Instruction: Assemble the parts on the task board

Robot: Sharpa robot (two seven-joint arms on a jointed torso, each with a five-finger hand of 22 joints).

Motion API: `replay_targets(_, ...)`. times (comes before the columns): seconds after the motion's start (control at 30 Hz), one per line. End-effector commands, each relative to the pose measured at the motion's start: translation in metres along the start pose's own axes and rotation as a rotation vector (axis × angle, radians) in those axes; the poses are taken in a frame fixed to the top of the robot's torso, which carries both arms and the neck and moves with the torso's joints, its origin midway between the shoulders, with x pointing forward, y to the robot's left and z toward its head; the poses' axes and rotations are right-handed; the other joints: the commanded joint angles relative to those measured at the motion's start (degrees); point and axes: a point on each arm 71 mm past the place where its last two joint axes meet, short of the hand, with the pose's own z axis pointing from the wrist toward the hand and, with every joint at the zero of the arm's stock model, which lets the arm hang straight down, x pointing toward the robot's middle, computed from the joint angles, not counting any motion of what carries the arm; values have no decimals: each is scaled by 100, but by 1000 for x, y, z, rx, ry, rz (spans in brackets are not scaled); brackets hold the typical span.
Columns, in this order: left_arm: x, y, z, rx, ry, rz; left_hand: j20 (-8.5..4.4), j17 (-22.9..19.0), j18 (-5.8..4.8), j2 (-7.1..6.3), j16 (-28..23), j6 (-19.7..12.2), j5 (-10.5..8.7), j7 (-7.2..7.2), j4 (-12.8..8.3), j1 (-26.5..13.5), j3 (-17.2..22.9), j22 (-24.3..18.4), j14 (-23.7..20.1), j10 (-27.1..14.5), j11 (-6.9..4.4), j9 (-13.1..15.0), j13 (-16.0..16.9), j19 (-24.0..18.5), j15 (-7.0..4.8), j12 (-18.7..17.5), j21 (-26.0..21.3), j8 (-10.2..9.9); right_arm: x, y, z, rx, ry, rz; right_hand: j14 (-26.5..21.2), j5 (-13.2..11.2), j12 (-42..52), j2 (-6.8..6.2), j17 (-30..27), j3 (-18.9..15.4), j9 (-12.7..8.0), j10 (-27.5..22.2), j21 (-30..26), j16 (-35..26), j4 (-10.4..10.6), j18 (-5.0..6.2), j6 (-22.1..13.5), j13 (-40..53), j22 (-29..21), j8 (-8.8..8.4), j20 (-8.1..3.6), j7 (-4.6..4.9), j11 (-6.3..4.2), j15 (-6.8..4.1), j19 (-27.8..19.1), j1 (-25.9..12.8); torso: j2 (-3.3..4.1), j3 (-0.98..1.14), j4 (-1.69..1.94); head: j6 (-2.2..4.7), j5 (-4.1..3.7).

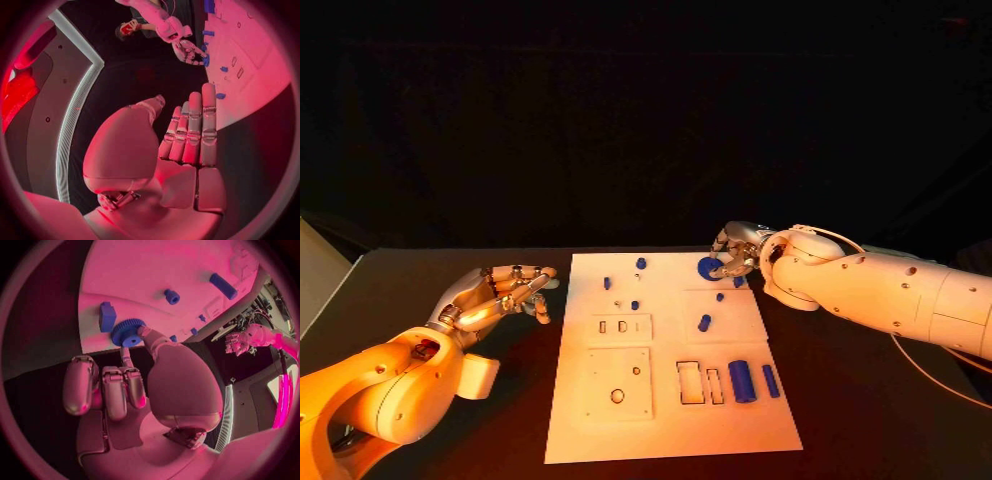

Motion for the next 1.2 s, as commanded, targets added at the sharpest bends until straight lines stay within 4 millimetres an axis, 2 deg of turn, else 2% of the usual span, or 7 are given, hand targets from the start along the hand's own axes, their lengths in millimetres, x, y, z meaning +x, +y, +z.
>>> replay_targets(0.03, 2, -1, 0, 8, 19, -3, 18, 6, 18, 15, 39, -42, 17, 2, -9, -53, 22, 7, -35, -49, 4, 6, -7, -39, -16, -30, 22, 1, 5, -1, 0, 7, 31, -9, 576, 42, 19, 52, 1408, -35, 8, 607, 22, 18, 10, -105, 2, 1507, 14, 28, 39, -35, 35, 28, 311, 5, 3, 3, -4, 8, -3)
replay_targets(0.2, 2, -1, 0, 7, 19, -3, 21, 8, 19, 13, 46, -49, 16, -2, -13, -55, 20, 25, -43, -56, 3, 7, -8, -62, -16, -27, 49, -1, 5, 0, 0, 2, 23, -14, 579, 220, 19, 128, 1422, 36, 12, 607, 50, 22, 8, -105, 27, 1507, 50, 67, 45, -35, 33, 27, 299, 141, 0, -4, 4, -3, 2)
replay_targets(0.33, 1, 0, 0, 6, 18, -2, 21, 8, 19, 13, 46, -49, 16, -2, -13, -55, 20, 25, -43, -56, 3, 7, -8, -62, -16, -27, 49, -1, 3, 2, -1, -13, -4, -16, 577, 672, 19, 179, 1416, 365, 3, 607, 79, 20, -40, -105, 116, 1507, 89, 116, 49, -36, 28, 25, 284, 266, -5, -5, 4, -1, -3)
replay_targets(0.43, 1, 0, 1, 5, 17, -2, 21, 8, 19, 13, 46, -49, 16, -2, -13, -55, 20, 25, -43, -56, 3, 7, -8, -62, -16, -27, 49, -1, 2, 6, -2, -36, -37, -21, 578, 859, 19, 177, 1419, 559, 1, 607, 102, 21, -39, -107, 212, 1507, 120, 151, 42, -60, 8, 11, 280, 230, -7, -8, 4, 3, 2)
replay_targets(0.73, 1, 0, 1, 4, 16, -2, 21, 8, 19, 13, 46, -49, 16, -2, -13, -55, 20, 25, -43, -56, 3, 7, -8, -62, -16, -27, 49, -1, -2, 28, -8, -135, -136, -29, 579, 1034, 19, 180, 1428, 806, 19, 607, 135, 23, -29, -109, 384, 1507, 166, 229, 7, -126, -52, -39, 277, 117, -17, -15, 7, 33, 14)
replay_targets(0.97, 0, 1, 1, 4, 16, -2, 21, 8, 19, 13, 46, -49, 16, -2, -13, -55, 20, 25, -43, -56, 3, 7, -8, -62, -16, -27, 49, -1, -2, 60, -14, -224, -194, -33, 581, 1031, 19, 140, 1435, 821, 20, 607, 142, 25, -21, -111, 394, 1507, 178, 234, -1, -132, -58, -47, 277, 61, -13, -24, 7, 76, 30)
replay_targets(1.2, 2, 0, 1, 5, 20, -4, 21, 8, 19, 13, 46, -49, 16, -2, -13, -55, 20, 25, -43, -56, 3, 7, -8, -62, -16, -27, 49, -1, 5, 96, -11, -291, -209, -53, 581, 998, 19, 100, 1437, 825, 17, 607, 146, 26, -10, -112, 389, 1507, 184, 230, -6, -134, -60, -51, 276, 6, -14, -31, 11, 81, 54)
